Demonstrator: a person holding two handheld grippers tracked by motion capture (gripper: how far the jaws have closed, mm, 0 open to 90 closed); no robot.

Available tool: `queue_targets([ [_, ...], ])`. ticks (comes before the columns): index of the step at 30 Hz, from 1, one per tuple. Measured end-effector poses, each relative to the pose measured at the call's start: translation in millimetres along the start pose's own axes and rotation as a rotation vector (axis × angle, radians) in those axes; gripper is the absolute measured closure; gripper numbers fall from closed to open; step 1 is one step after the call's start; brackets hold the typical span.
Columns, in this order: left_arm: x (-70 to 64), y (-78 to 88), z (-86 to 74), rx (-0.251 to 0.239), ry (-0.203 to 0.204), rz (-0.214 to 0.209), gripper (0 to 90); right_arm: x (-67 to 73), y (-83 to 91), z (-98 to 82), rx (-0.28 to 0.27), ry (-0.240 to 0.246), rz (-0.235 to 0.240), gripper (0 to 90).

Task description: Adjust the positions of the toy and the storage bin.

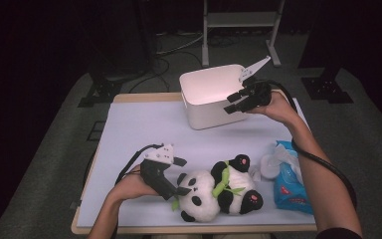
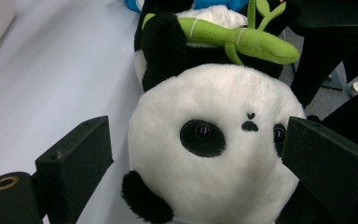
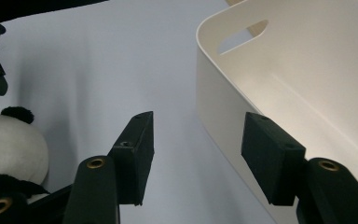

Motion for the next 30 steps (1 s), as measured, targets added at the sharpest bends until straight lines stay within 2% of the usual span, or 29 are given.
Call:
queue_targets([
  [12,-0.2,0.4,-1.0,0.003,0.002,-0.010,7.5,-9.4,-10.0,2.6,0.019,0.012,-0.008,44.2],
  [16,0.0,0.7,-1.5,0.006,0.002,-0.011,7.5,-13.7,-13.7,2.8,0.039,0.030,-0.015,45.5],
  [18,0.4,0.9,-1.4,0.005,0.000,-0.009,7.5,-16.6,-16.1,2.7,0.056,0.023,-0.016,46.3],
  [30,1.3,3.0,-2.6,-0.005,0.019,-0.008,7.5,-33.4,-30.2,6.5,0.088,0.052,-0.055,51.6],
])
Point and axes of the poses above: each handheld gripper's, and its own axes: y roughly backward along the jaws, z roughly out of its top, x roughly to its left, the point moved 8 cm from there along -y, roughly forward along the jaws, and after that the axes turned 8 degrees about y, right-handed, at the moved point
